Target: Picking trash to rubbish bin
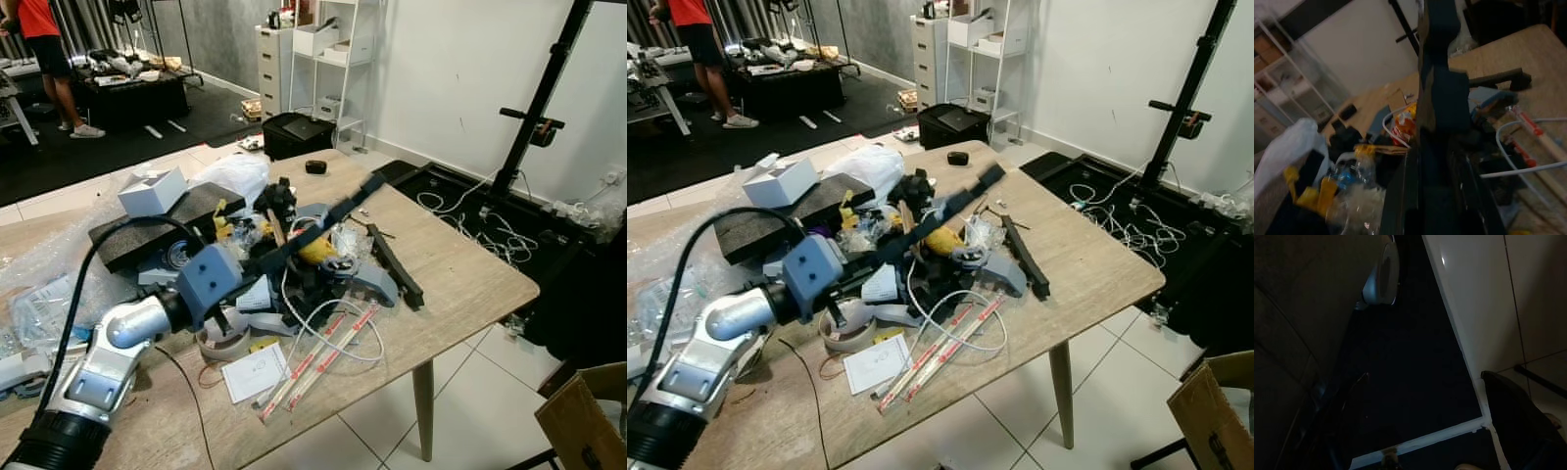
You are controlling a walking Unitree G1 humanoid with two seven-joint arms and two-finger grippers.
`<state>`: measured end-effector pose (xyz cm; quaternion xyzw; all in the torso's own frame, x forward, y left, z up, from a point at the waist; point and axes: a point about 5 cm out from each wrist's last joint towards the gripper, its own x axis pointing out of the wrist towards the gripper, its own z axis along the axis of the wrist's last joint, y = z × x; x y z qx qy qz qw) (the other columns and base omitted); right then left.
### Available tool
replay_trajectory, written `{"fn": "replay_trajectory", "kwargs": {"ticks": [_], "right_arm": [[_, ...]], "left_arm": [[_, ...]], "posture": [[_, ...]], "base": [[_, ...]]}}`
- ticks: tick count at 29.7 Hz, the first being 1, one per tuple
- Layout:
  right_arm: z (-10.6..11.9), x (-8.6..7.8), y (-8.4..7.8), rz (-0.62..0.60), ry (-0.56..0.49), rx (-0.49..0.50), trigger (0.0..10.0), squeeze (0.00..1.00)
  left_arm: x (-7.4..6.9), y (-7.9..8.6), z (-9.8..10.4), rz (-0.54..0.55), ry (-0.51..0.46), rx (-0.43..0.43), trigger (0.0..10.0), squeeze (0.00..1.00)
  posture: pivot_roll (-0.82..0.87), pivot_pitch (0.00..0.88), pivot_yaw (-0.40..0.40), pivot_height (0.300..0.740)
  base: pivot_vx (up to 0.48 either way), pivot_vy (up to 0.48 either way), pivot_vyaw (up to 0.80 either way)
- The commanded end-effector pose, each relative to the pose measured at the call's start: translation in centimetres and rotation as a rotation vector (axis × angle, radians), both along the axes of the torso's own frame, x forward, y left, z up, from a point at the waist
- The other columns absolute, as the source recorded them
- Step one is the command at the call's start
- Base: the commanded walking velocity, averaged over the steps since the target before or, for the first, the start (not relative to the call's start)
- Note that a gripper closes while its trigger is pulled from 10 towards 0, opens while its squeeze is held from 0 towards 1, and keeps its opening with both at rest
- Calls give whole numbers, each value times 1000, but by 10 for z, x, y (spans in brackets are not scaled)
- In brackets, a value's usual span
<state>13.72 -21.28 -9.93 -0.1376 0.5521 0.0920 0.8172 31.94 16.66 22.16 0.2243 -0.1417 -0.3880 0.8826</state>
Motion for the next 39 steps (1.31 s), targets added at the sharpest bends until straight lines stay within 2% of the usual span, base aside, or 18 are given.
{"fn": "replay_trajectory", "kwargs": {"ticks": [1, 3, 4, 5, 6, 7, 8, 10, 11, 12, 14, 16, 19, 39], "right_arm": [[-3, -8, 1, -3, 27, 1, 10000, 0], [-3, -8, 1, -2, 28, 2, 10000, 0], [-3, -8, 1, -2, 28, 2, 10000, 0], [-3, -8, 1, -2, 28, 2, 10000, 0], [-3, -8, 1, -2, 28, 2, 10000, 0], [-3, -7, 2, -1, 27, 2, 10000, 0], [-3, -7, 2, -1, 27, 2, 10000, 0], [-3, -7, 2, -1, 26, 2, 10000, 0], [-3, -7, 2, -1, 26, 2, 10000, 0], [-3, -7, 2, -1, 26, 2, 10000, 0], [-3, -7, 2, -2, 25, 2, 10000, 0], [-3, -7, 1, -2, 26, 2, 10000, 0], [-3, -7, 1, 6, 28, -1, 10000, 0], [-2, -4, 4, 16, 23, -2, 10000, 0]], "left_arm": [[-4, 2, 3, -27, 19, -74, 10000, 0], [-6, 3, 11, -63, 46, -225, 10000, 0], [-6, 3, 11, -63, 46, -225, 10000, 0], [-8, 1, 11, -86, 73, -313, 10000, 0], [-8, 1, 11, -86, 73, -313, 10000, 0], [-10, -1, 11, -114, 102, -394, 10000, 0], [-10, -1, 11, -114, 102, -394, 10000, 0], [-15, -14, 6, -180, 188, -609, 10000, 0], [-18, -20, 4, -207, 222, -686, 10000, 0], [-18, -20, 4, -207, 222, -686, 10000, 0], [-21, -27, -4, -218, 277, -804, 10000, 0], [-20, -28, -9, -197, 293, -821, 10000, 0], [-14, -29, -17, -136, 320, -798, 10000, 0], [-17, -38, -13, -155, 350, -824, 10000, 0]], "posture": [[-125, 117, 35, 740], [-120, 117, 34, 740], [-120, 117, 34, 740], [-117, 118, 34, 740], [-117, 118, 34, 740], [-115, 117, 34, 740], [-115, 117, 34, 740], [-115, 118, 36, 740], [-115, 118, 36, 740], [-115, 118, 36, 740], [-115, 117, 31, 740], [-115, 117, 31, 740], [-111, 118, 27, 740], [-105, 105, 31, 740]], "base": [[0, 0, 0], [0, 0, 0], [0, 0, 0], [0, 0, 0], [0, 0, 0], [0, 0, 0], [0, 0, 0], [0, 0, 0], [0, 0, 0], [0, 0, 0], [0, 0, 0], [0, 0, 0], [0, 0, 0], [-233, 0, 0]]}}
